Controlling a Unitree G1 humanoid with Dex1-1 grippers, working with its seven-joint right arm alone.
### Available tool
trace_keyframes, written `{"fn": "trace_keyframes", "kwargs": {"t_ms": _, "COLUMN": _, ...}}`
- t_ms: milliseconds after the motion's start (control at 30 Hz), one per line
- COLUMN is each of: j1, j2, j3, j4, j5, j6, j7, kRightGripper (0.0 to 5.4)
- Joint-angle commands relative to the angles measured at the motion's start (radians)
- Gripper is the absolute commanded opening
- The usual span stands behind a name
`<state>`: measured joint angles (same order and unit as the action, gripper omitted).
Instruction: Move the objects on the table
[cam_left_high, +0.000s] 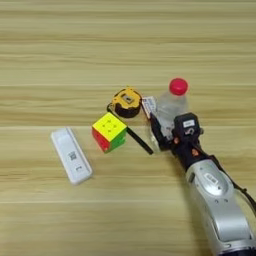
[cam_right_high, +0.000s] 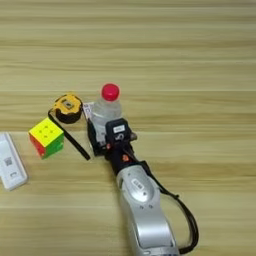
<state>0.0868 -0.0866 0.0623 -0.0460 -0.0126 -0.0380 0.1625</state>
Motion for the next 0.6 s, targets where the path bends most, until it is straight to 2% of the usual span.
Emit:
{"fn": "trace_keyframes", "kwargs": {"t_ms": 33, "j1": -0.088, "j2": -0.031, "j3": -0.046, "j4": 0.029, "j5": -0.008, "j6": -0.048, "j7": -0.021, "kRightGripper": 3.21}}
{"fn": "trace_keyframes", "kwargs": {"t_ms": 233, "j1": -0.158, "j2": -0.074, "j3": -0.093, "j4": 0.11, "j5": -0.033, "j6": -0.087, "j7": -0.048, "kRightGripper": 3.17}}
{"fn": "trace_keyframes", "kwargs": {"t_ms": 400, "j1": -0.232, "j2": -0.091, "j3": -0.122, "j4": 0.209, "j5": -0.045, "j6": -0.088, "j7": -0.083, "kRightGripper": 3.16}}
{"fn": "trace_keyframes", "kwargs": {"t_ms": 600, "j1": -0.356, "j2": -0.104, "j3": -0.159, "j4": 0.388, "j5": 0.008, "j6": -0.114, "j7": -0.05, "kRightGripper": 3.16}}
